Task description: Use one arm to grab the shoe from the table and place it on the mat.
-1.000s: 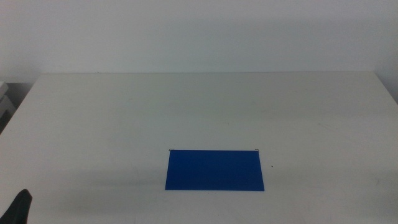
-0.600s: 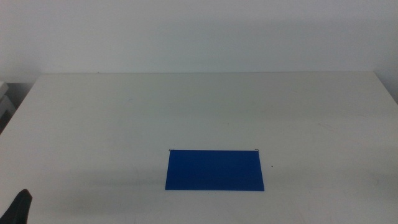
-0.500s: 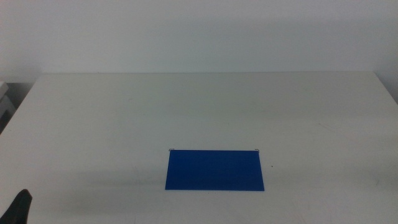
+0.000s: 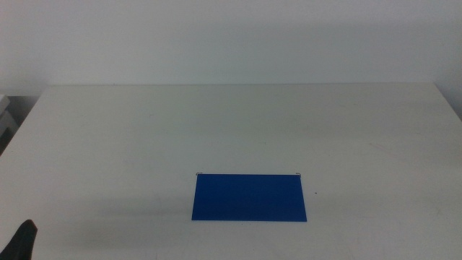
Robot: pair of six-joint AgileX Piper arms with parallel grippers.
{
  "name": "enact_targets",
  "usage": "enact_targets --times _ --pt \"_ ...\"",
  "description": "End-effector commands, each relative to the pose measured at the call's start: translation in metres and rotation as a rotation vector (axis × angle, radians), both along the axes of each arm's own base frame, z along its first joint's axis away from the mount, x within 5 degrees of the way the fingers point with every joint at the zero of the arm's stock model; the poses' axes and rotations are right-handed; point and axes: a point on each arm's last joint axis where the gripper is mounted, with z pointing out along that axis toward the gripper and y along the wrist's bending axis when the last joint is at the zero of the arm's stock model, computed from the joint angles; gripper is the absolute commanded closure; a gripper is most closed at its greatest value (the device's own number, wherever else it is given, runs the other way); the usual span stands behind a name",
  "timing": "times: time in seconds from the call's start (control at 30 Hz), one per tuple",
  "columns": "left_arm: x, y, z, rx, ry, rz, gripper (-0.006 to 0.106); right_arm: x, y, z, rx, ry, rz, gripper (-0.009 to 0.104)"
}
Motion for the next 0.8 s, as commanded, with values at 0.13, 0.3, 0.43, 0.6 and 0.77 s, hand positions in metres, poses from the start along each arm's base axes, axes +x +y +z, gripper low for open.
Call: enact_targets --times 0.13,0.3,0.43,0.6,0.77 --pt "-0.001 0.0 0.006 -0.018 -0.088 0.001 0.007 0.049 -0.011 0.015 -0.086 0.031 0.009 0.003" --pt "-0.001 0.0 0.006 -0.018 -0.088 0.001 0.007 0.083 -0.027 0.011 -0.126 0.101 0.003 0.003" --pt "-0.001 0.0 0.006 -0.018 -0.088 0.001 0.007 0.108 -0.052 0.002 -0.129 0.159 -0.055 0.003" --pt "-0.001 0.0 0.006 -0.018 -0.088 0.001 0.007 0.132 -0.081 -0.015 -0.095 0.199 -0.14 0.003" --pt "-0.001 0.0 0.006 -0.018 -0.088 0.001 0.007 0.152 -0.105 -0.04 -0.099 0.229 -0.15 0.003"
